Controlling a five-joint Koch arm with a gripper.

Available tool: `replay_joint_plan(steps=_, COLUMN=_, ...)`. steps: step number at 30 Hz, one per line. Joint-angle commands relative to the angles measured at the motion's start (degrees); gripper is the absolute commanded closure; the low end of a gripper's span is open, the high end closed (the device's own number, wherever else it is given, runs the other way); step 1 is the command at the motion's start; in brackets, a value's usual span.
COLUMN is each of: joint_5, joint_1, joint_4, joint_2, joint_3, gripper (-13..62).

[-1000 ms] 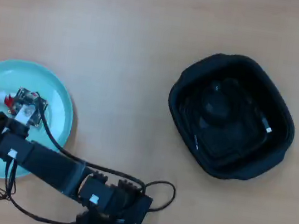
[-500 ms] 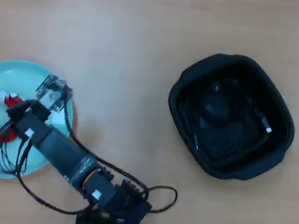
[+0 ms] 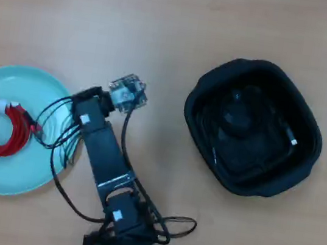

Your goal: Put a black charging cable in a black bowl and put a red charging cable in a green bowl

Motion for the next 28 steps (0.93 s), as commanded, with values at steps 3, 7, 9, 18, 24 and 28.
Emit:
replay_joint_plan(steps=3, joint_5=-2.8, joint_1=4.8, joint_4=-2.8, joint_2=10.3, joint_3=5.6, gripper=55.4)
replay_joint_plan(steps=7, joint_5=-3.2, joint_1=9.8, joint_4=-15.1, joint_2=20.7, joint_3=20.6, gripper=55.3)
replay_joint_plan(steps=9, joint_5=-3.7, joint_1=12.0, joint_4=-20.5, joint_2=26.2, joint_3=27.2, gripper=55.3)
replay_joint_plan(steps=18, joint_5=-9.8, joint_1=17.1, joint_4=-23.7, joint_2=38.2, joint_3=41.6, gripper=54.9)
replay_joint_plan(steps=24, joint_5=-9.8, joint_1=18.7, joint_4=-37.4, joint_2=45.1, joint_3=54.1, gripper=54.8)
replay_joint_plan(steps=28, joint_5=-9.8, joint_1=19.2, joint_4=-43.8, joint_2=45.1, joint_3=58.9, gripper=54.8)
